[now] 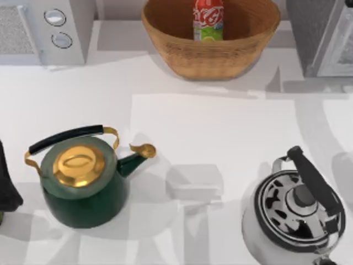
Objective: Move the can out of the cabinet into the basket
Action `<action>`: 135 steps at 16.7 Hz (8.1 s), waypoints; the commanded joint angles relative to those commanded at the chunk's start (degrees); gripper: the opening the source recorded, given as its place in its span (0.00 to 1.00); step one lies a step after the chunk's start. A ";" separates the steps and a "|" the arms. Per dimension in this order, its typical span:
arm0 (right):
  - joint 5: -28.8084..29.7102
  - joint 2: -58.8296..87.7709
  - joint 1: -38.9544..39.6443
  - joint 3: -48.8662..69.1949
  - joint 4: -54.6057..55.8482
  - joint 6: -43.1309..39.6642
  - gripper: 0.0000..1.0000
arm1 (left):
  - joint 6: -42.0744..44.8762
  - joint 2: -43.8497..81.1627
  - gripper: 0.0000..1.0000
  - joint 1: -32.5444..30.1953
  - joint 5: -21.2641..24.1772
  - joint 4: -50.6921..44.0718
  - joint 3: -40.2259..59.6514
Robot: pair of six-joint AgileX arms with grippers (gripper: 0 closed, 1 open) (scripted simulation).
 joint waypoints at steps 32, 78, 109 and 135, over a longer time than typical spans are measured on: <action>-44.66 -33.77 -38.27 -36.36 18.97 -0.02 1.00 | 0.00 0.00 1.00 0.00 0.00 0.00 0.00; -75.97 9.25 -74.72 48.83 -36.78 1.38 1.00 | 0.00 0.00 1.00 0.00 0.00 0.00 0.00; 8.81 6.40 9.96 47.59 -40.25 0.42 1.00 | 0.00 0.00 1.00 0.00 0.00 0.00 0.00; -0.86 -9.97 -1.23 25.01 -31.48 -0.23 1.00 | 0.00 0.00 1.00 0.00 0.00 0.00 0.00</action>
